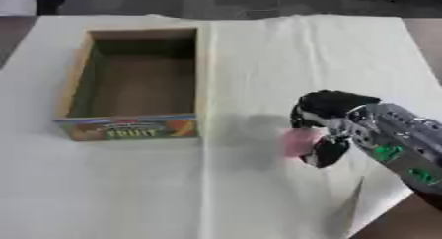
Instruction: Pick up objects on the table and place them in the box.
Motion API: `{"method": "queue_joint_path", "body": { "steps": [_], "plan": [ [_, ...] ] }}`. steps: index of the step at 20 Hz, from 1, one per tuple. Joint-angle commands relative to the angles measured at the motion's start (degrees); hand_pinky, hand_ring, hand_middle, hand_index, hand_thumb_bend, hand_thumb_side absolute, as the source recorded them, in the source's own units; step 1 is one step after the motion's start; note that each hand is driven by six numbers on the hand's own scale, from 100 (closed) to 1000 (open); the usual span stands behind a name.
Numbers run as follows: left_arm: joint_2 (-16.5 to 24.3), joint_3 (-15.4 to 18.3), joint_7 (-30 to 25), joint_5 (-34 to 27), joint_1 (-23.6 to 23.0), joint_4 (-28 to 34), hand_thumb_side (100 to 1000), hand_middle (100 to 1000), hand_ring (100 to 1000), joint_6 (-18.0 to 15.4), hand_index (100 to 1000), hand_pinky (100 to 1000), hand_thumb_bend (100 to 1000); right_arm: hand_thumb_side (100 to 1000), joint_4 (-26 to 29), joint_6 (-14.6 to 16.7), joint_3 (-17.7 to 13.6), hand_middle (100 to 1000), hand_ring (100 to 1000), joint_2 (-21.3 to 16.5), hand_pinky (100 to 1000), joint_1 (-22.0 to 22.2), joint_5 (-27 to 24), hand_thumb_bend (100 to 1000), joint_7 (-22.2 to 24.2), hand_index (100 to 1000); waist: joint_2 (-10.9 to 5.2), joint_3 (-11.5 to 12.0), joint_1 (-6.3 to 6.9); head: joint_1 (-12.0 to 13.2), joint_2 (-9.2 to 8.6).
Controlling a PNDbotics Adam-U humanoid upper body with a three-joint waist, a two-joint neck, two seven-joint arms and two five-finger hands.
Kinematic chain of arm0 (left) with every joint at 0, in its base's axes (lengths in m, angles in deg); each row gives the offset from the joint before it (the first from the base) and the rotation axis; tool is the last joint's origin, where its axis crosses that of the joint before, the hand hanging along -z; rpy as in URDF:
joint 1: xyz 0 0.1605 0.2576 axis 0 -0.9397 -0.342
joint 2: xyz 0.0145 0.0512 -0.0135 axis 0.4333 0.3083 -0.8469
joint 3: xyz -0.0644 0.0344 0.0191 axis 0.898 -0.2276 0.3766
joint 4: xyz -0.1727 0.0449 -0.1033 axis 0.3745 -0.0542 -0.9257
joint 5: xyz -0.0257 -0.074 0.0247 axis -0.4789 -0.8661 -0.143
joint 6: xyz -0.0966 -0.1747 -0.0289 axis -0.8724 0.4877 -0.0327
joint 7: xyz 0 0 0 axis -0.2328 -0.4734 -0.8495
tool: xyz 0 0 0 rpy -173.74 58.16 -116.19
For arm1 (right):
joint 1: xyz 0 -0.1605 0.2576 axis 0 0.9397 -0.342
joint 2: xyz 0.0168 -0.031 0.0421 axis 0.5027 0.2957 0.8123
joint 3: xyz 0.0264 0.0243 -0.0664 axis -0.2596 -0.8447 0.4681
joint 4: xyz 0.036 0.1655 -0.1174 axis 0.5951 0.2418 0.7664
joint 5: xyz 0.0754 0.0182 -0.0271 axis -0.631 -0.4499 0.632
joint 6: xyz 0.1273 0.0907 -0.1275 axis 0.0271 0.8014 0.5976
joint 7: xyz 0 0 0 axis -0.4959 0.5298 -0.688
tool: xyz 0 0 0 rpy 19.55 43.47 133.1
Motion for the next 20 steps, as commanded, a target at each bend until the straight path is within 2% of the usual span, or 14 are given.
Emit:
{"method": "queue_joint_path", "body": {
  "steps": [1,8,15,20],
  "plan": [
    [0.89,0.14,-0.02,-0.14,0.63,1.1,611,610,635,-0.15,819,707,100,111,2.71,-1.5,-2.13,453,719,-2.49,638,-0.33,-0.85,190,-0.41,507,-1.19,-0.01,-0.05,0.24,-0.55],
    [0.95,0.18,0.07,-0.12,0.5,1.1,610,610,635,-0.14,819,706,100,129,4.42,-1.79,-4.42,438,709,-3.26,640,-1.59,-1.46,178,-2.19,498,-1.35,-0.11,-0.04,0.35,-0.65],
    [0.99,0.16,0.09,-0.13,0.28,1.1,610,610,635,-0.08,820,706,100,148,4.43,-0.92,-6.58,432,698,-3.06,644,-5.99,-2.33,128,-4.41,501,-1.66,-0.07,-0.13,0.34,-0.69],
    [1.0,0.13,0.08,-0.16,0.2,1.1,610,610,634,-0.01,820,706,100,150,4.43,-1.12,-7.06,426,693,-2.32,644,-8.89,-2.73,113,-4.26,499,-1.77,0.04,-0.22,0.3,-0.88]
  ]
}}
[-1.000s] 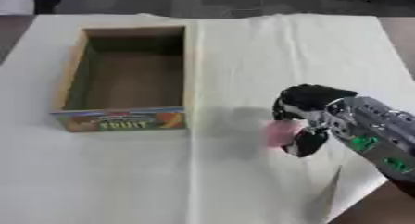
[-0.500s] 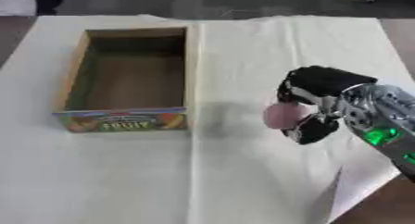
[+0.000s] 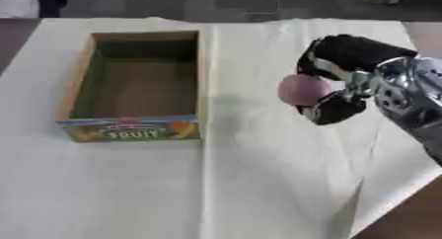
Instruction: Pick up objects on the table and place them in the box.
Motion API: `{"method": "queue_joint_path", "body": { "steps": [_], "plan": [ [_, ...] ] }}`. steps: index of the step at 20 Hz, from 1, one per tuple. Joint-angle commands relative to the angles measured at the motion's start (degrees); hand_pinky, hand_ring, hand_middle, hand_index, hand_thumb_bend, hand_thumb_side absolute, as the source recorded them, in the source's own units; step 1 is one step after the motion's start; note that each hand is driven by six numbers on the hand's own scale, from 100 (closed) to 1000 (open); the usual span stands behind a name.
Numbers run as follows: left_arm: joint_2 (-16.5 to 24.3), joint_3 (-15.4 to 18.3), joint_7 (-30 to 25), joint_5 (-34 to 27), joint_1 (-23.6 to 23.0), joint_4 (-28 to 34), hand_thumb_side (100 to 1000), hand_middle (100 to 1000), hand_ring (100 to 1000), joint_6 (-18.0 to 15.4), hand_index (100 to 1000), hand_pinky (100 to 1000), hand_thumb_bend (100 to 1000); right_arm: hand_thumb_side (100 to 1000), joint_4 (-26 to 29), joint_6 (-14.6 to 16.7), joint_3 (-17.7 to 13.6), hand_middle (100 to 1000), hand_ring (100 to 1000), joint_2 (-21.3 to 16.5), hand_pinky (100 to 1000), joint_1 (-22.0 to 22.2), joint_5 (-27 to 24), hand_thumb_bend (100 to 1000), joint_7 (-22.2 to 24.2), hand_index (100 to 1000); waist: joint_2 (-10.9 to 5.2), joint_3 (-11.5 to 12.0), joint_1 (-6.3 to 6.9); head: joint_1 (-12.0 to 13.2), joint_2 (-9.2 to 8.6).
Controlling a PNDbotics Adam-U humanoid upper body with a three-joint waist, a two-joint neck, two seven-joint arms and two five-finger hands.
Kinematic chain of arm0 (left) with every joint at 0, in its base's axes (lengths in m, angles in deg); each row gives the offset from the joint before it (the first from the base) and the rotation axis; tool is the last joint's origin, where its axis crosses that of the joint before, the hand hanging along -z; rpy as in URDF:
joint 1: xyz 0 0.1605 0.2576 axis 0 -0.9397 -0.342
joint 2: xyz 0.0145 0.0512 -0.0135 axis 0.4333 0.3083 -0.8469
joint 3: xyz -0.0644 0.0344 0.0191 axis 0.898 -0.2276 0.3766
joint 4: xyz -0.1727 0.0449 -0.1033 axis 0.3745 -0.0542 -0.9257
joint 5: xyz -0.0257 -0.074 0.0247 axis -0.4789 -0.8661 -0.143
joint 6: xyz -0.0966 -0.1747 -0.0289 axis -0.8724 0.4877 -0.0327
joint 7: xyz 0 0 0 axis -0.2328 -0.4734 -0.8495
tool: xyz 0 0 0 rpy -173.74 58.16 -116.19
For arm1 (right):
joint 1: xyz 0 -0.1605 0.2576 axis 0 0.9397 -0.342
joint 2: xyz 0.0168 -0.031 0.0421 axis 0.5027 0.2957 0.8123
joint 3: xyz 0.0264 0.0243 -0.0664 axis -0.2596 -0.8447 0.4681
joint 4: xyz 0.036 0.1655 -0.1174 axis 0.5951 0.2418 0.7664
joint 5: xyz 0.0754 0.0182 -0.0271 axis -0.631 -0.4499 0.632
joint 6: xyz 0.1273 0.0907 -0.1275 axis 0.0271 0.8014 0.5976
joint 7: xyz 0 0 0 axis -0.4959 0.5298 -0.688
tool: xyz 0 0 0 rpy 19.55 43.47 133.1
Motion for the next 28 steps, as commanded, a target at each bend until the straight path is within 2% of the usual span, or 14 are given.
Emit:
{"method": "queue_joint_path", "body": {
  "steps": [1,8,16,22,28],
  "plan": [
    [0.99,0.12,0.04,-0.17,0.26,1.1,610,610,634,0.01,820,706,100,151,1.12,-0.19,-1.1,425,692,-0.78,644,-2.2,-0.57,110,0.18,498,-1.37,0.1,-0.06,0.07,-0.82],
    [0.96,0.02,-0.03,-0.18,0.08,1.1,611,610,633,0.08,820,706,100,159,1.12,-2.17,-0.24,412,678,2.18,639,-8.28,-0.7,113,2.15,489,-1.44,0.39,-0.11,-0.09,-0.98],
    [1.03,-0.17,-0.2,-0.2,-0.13,1.1,610,609,633,0.12,820,706,100,177,-0.1,-4.91,1.33,407,670,7.6,641,-17.35,1.53,134,6.3,488,-1.56,0.97,-0.24,-0.44,-1.12],
    [1.01,-0.4,-0.44,-0.32,-0.12,1.1,610,609,632,0.21,820,706,100,176,-8.53,-3.9,3.92,418,673,14.4,644,-24.53,4.28,146,7.18,499,-1.56,1.66,-0.36,-1.04,-1.36],
    [0.91,-0.69,-0.76,-0.58,0.12,1.1,610,609,632,0.17,820,707,100,176,-19.39,-2.03,5.92,416,671,21.46,644,-29.63,7.52,146,5.09,497,-1.37,2.66,-0.37,-2.0,-1.51]
  ]
}}
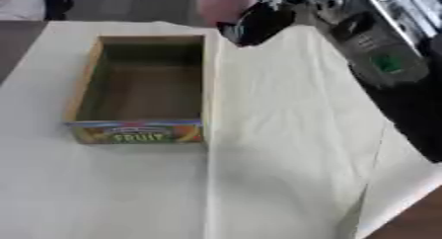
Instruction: Pick up objects on the table and place them in the box.
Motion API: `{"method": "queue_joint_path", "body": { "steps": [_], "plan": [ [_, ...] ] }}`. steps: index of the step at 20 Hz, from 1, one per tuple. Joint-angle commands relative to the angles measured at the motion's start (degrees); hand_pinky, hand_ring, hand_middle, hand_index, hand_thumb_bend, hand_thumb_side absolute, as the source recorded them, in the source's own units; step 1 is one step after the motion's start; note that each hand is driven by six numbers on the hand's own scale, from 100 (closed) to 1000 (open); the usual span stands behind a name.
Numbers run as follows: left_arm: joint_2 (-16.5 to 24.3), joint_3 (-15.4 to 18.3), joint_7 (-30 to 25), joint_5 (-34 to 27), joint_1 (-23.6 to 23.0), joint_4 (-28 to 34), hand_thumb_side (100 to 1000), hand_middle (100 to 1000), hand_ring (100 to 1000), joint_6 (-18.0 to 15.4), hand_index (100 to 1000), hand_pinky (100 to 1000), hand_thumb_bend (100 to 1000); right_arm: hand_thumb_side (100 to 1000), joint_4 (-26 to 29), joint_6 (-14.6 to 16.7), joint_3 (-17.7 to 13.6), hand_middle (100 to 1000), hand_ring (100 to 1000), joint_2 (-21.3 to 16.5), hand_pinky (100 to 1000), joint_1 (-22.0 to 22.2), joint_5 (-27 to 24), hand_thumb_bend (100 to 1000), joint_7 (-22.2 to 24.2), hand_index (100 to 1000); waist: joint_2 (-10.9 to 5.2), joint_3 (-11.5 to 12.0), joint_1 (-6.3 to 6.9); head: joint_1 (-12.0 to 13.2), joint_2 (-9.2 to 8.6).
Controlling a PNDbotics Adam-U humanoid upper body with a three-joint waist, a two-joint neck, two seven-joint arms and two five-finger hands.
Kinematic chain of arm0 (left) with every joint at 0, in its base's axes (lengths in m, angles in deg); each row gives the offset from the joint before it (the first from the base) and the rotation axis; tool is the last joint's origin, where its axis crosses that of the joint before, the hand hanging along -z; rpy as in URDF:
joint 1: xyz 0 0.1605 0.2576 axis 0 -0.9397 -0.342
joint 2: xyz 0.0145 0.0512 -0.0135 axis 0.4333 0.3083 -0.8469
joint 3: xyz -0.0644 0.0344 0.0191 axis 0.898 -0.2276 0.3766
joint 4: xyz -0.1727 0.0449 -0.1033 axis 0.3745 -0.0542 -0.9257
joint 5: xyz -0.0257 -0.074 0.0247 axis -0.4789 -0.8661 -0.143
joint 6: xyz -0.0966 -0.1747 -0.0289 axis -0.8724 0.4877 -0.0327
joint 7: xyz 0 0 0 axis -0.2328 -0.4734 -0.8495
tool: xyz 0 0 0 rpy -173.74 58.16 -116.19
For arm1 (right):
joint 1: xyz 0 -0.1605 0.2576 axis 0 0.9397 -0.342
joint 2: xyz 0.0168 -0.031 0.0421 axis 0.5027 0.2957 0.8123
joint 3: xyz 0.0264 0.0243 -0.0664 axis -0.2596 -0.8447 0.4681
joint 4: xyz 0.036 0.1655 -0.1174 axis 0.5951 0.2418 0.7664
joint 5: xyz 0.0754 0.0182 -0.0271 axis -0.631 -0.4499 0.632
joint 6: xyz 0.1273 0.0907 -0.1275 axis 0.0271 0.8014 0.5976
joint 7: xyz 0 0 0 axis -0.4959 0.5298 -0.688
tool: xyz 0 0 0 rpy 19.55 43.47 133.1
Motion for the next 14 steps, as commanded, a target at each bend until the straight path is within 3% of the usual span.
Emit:
{"method": "queue_joint_path", "body": {
  "steps": [1,7,14],
  "plan": [
    [0.9,-0.25,-0.45,-0.22,0.63,1.1,610,609,633,-0.12,820,707,100,174,-5.1,0.42,0.31,417,672,2.92,644,-2.9,2.21,146,-0.74,498,-0.99,0.28,0.11,-0.63,-0.59],
    [0.79,-0.58,-0.82,-0.49,1.12,1.1,610,609,632,-0.26,820,707,100,167,-15.35,2.68,1.64,420,675,9.61,647,-6.13,6.05,141,-3.38,499,-0.41,0.89,0.17,-2.03,-0.5],
    [0.47,-0.82,-1.13,-0.77,1.61,1.1,609,609,632,-0.38,821,708,100,160,-26.32,5.08,1.11,420,675,16.75,645,-6.92,11.38,148,-8.09,498,0.19,1.56,0.36,-4.43,-0.17]
  ]
}}
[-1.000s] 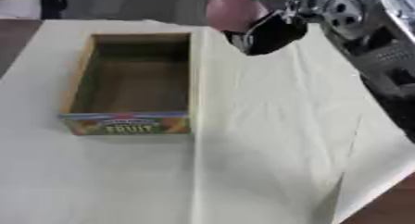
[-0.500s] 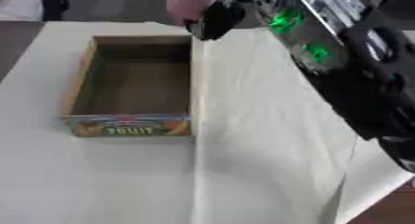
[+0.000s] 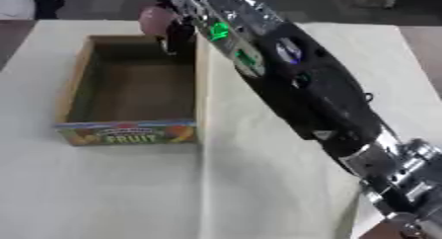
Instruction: Pick up objects on the table and place them in the box.
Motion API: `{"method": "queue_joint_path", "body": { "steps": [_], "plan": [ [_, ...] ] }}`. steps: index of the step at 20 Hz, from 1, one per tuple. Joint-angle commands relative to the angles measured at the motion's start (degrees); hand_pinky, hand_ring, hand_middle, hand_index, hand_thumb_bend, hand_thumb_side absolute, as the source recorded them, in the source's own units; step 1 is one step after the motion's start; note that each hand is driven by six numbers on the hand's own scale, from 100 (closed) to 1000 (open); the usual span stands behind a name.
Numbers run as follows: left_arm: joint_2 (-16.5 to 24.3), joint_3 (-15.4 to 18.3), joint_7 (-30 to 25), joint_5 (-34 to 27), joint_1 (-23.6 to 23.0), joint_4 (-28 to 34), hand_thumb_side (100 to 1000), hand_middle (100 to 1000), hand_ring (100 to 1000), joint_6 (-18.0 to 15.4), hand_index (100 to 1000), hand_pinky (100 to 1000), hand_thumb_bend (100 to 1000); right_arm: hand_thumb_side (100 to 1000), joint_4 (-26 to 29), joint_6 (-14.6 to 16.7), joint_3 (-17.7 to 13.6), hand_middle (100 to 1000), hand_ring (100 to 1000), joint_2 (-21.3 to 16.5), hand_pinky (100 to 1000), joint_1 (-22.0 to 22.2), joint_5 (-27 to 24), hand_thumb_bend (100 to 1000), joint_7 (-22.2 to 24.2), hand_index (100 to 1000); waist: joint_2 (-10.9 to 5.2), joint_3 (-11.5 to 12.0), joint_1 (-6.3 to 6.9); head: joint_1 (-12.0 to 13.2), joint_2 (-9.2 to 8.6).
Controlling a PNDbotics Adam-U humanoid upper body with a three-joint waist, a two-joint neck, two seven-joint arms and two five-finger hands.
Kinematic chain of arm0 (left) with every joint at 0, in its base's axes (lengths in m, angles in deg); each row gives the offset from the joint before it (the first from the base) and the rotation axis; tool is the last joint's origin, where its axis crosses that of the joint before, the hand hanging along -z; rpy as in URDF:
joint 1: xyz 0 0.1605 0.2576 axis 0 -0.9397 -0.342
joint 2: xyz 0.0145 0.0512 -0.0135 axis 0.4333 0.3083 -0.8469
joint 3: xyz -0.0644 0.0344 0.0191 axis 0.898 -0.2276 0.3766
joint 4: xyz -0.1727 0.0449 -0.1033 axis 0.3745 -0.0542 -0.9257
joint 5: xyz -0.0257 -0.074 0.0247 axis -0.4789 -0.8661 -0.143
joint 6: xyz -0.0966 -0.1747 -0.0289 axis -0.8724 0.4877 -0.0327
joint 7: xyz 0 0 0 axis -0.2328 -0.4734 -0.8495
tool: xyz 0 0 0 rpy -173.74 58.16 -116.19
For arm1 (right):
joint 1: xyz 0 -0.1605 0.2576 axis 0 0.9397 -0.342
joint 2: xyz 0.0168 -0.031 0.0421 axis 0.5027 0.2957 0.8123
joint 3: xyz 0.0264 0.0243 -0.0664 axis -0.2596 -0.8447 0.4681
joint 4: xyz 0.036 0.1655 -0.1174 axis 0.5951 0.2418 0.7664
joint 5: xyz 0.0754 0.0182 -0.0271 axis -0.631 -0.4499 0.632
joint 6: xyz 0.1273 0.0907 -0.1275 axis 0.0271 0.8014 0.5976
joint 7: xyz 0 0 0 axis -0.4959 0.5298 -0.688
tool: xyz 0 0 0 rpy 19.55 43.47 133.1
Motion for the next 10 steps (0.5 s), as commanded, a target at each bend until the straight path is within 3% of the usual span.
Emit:
{"method": "queue_joint_path", "body": {
  "steps": [1,10],
  "plan": [
    [0.48,-0.23,-0.39,-0.19,0.71,1.1,609,609,633,-0.07,821,708,100,158,-3.62,0.8,-0.96,420,675,2.04,645,-1.68,1.76,149,-2.1,498,-0.89,0.22,0.24,-1.69,-0.05],
    [0.25,-0.38,-0.63,-0.3,1.22,1.1,610,609,632,0.05,821,708,100,147,-12.35,3.13,-2.44,427,682,6.04,646,-1.05,2.71,171,-6.23,503,-0.23,0.77,-0.07,-3.82,-0.36]
  ]
}}
